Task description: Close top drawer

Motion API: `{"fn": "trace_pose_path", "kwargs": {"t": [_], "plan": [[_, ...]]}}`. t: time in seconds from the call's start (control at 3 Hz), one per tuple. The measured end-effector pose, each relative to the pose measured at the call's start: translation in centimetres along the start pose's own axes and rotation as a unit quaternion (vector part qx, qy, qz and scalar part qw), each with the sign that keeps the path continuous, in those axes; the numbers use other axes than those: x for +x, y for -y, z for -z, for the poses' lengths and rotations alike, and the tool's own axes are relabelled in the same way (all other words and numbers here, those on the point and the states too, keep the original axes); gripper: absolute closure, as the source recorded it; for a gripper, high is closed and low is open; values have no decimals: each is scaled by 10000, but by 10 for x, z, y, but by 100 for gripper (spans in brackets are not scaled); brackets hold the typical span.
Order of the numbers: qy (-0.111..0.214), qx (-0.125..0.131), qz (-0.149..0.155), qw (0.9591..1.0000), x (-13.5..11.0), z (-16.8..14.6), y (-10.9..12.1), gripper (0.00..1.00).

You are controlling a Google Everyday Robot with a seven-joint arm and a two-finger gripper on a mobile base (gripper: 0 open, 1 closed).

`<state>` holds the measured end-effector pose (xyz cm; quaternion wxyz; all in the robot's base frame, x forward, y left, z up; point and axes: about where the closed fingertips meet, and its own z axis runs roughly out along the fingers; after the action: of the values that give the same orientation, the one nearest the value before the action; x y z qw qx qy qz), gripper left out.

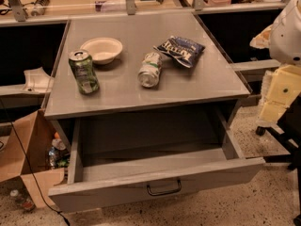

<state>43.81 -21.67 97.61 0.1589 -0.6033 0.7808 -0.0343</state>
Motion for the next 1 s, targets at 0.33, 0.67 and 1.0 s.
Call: {"fn": "trace_pose_path", "kwargs": {"t": [0.33,0.67,1.0], "plan": [[0,0,0,10000,0,0,0,0],[-11,-87,-90,9999,6,-4,-22,0],[-50,-235,-230,9994,13,-14,-44,0]]}}
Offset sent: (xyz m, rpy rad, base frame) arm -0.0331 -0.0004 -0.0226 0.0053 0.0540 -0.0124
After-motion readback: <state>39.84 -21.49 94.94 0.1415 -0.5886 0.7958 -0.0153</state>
